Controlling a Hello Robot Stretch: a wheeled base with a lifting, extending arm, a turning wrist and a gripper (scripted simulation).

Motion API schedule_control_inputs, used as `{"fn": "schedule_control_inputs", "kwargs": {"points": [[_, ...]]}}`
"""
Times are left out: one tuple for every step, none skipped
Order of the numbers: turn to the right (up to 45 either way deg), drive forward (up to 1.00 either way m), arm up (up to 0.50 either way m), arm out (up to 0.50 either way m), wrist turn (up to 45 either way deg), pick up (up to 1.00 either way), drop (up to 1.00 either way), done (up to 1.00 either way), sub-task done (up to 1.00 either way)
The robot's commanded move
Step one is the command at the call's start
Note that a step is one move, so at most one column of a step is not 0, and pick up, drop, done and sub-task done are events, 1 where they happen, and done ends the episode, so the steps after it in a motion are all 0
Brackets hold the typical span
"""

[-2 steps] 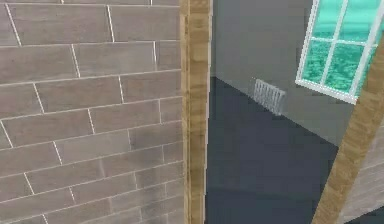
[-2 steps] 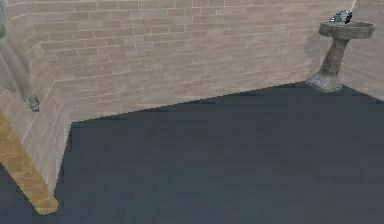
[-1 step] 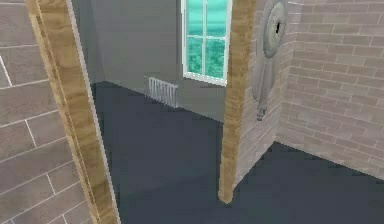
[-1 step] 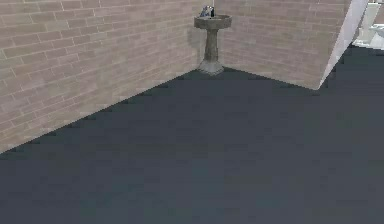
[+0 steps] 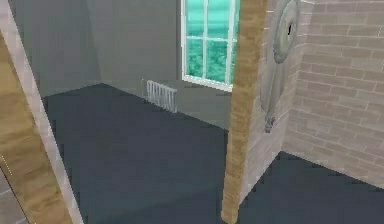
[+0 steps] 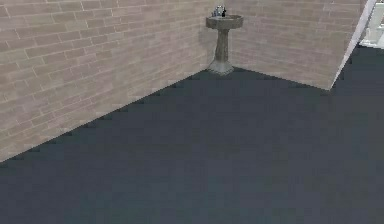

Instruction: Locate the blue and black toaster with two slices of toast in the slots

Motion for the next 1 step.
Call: {"fn": "schedule_control_inputs", "kwargs": {"points": [[15.0,0.0,0.0,0.0,0.0,0.0,0.0,0.0,0.0]]}}
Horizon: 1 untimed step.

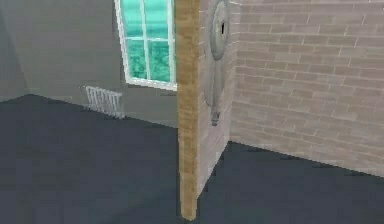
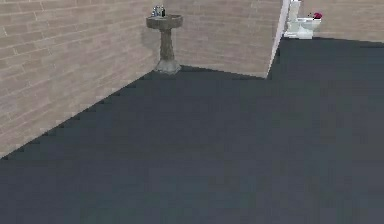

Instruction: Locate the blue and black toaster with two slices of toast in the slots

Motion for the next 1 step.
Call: {"fn": "schedule_control_inputs", "kwargs": {"points": [[0.0,0.3,0.0,0.0,0.0,0.0,0.0,0.0,0.0]]}}
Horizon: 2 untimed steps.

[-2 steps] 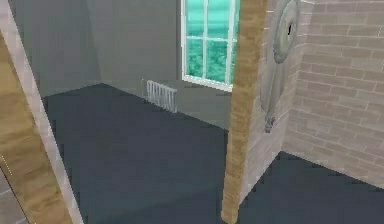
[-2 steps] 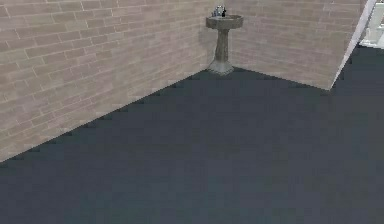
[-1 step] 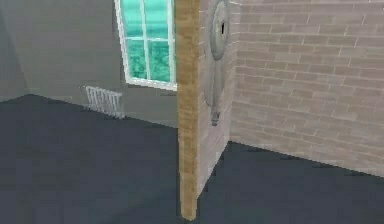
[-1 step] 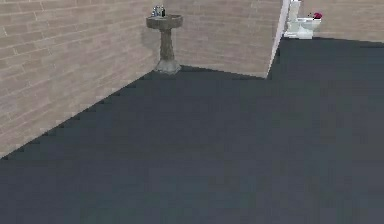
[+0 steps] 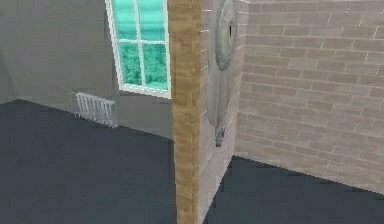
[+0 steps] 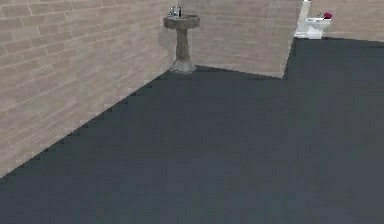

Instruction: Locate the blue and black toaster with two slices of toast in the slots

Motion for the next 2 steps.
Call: {"fn": "schedule_control_inputs", "kwargs": {"points": [[3.0,0.0,0.0,0.0,0.0,0.0,0.0,0.0,0.0],[45.0,0.0,0.0,0.0,0.0,0.0,0.0,0.0,0.0]]}}
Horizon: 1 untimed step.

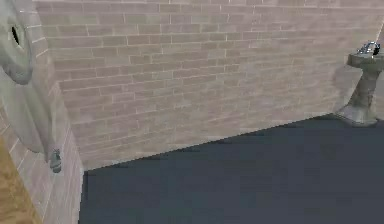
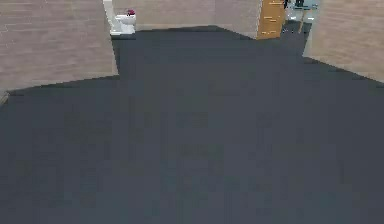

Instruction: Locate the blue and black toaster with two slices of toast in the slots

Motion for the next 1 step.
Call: {"fn": "schedule_control_inputs", "kwargs": {"points": [[45.0,0.0,0.0,0.0,0.0,0.0,0.0,0.0,0.0]]}}
